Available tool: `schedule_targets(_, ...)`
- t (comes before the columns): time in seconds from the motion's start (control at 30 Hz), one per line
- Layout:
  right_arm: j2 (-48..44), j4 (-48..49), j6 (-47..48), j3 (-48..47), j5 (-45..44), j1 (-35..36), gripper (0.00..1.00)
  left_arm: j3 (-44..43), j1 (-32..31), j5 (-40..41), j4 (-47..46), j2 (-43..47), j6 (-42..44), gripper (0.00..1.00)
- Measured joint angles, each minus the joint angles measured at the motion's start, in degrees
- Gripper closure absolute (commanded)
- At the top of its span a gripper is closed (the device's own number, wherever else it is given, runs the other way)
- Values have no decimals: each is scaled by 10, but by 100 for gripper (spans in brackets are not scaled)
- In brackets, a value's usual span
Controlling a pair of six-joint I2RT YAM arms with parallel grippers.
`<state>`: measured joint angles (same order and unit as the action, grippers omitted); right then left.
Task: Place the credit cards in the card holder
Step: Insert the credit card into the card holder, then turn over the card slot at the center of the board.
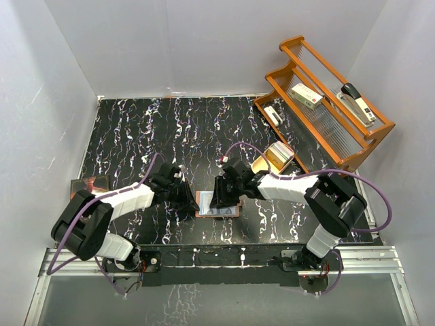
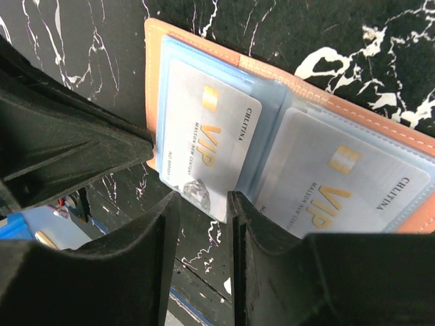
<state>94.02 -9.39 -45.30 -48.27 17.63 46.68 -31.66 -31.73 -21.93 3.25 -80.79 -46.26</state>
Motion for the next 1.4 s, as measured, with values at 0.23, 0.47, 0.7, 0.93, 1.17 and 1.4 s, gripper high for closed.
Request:
schedule_targets(0.23, -2, -25, 8, -18, -23, 2, 81, -22, 0, 5, 23, 49, -5, 71)
schedule_targets(0.47, -2, -41, 17, -23, -41, 2, 85, -29, 0, 2, 15, 52, -16, 61)
schedule_targets(0.7, -1, -47, 22, -23, -59, 2, 87, -29, 0, -3, -3, 37, -23, 55)
schedule_targets(0.93, 14, -45, 24, -23, -62, 2, 93, -28, 0, -15, -33, 30, -28, 53)
schedule_targets(1.17, 15, -40, 24, -18, -67, 2, 96, -20, 0, -27, -61, 22, -33, 52)
schedule_targets(1.4, 15, -36, 23, -14, -69, 2, 97, -20, 0, -28, -70, 2, -33, 51)
